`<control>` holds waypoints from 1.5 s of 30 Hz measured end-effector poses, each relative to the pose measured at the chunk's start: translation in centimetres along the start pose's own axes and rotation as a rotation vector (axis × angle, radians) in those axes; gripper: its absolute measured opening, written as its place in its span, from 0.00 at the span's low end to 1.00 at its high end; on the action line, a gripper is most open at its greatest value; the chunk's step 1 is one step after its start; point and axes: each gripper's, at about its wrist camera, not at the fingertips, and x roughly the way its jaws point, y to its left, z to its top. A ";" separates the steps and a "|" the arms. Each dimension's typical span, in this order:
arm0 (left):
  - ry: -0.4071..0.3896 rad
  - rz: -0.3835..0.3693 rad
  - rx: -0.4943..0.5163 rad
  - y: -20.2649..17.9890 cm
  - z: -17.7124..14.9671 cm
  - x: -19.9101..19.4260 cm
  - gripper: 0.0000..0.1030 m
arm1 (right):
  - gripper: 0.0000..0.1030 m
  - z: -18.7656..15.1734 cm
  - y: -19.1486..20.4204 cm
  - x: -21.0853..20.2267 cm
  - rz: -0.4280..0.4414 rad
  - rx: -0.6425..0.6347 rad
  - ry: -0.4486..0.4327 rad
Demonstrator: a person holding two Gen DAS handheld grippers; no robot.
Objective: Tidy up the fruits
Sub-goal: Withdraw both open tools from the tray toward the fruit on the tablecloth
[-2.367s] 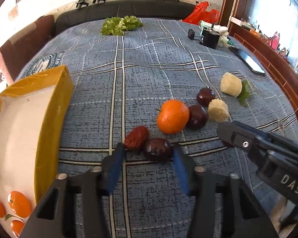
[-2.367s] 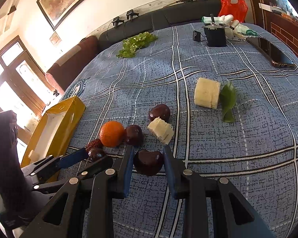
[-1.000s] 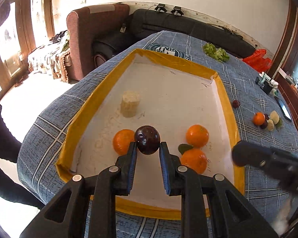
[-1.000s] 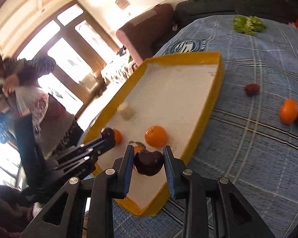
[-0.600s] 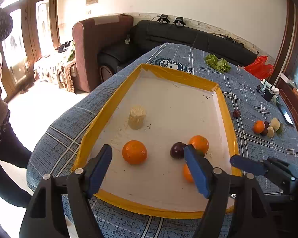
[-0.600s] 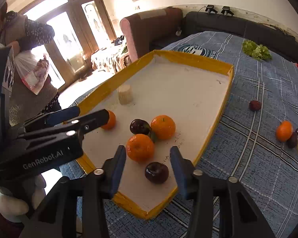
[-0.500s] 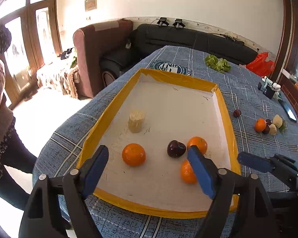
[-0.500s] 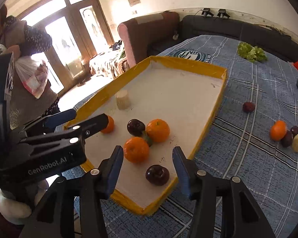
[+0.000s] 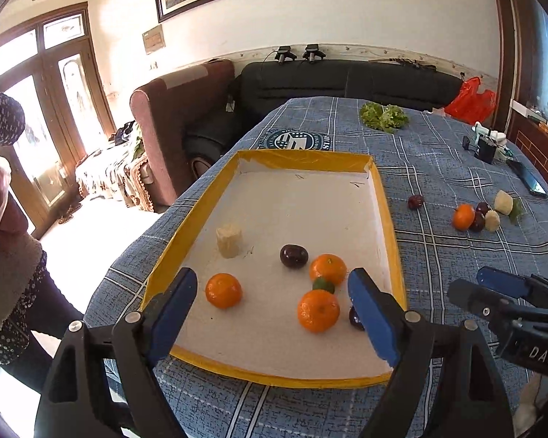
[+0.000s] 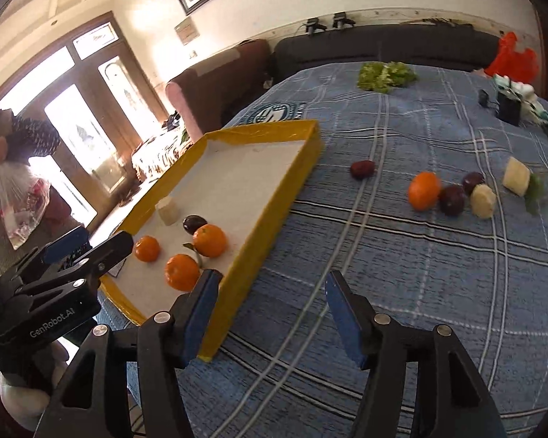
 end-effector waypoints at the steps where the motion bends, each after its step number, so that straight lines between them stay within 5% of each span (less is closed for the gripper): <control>1: -0.001 0.000 0.003 -0.1 0.0 -0.1 0.82 | 0.65 0.0 -0.3 -0.2 -0.003 0.009 -0.003; 36: 0.016 -0.020 0.106 -4.7 -0.1 0.6 0.82 | 0.67 -1.6 -11.0 -2.9 -0.091 0.243 -0.031; 45: 0.050 -0.155 0.094 -6.2 0.9 1.9 0.82 | 0.67 -0.1 -16.2 -5.3 -0.181 0.304 -0.071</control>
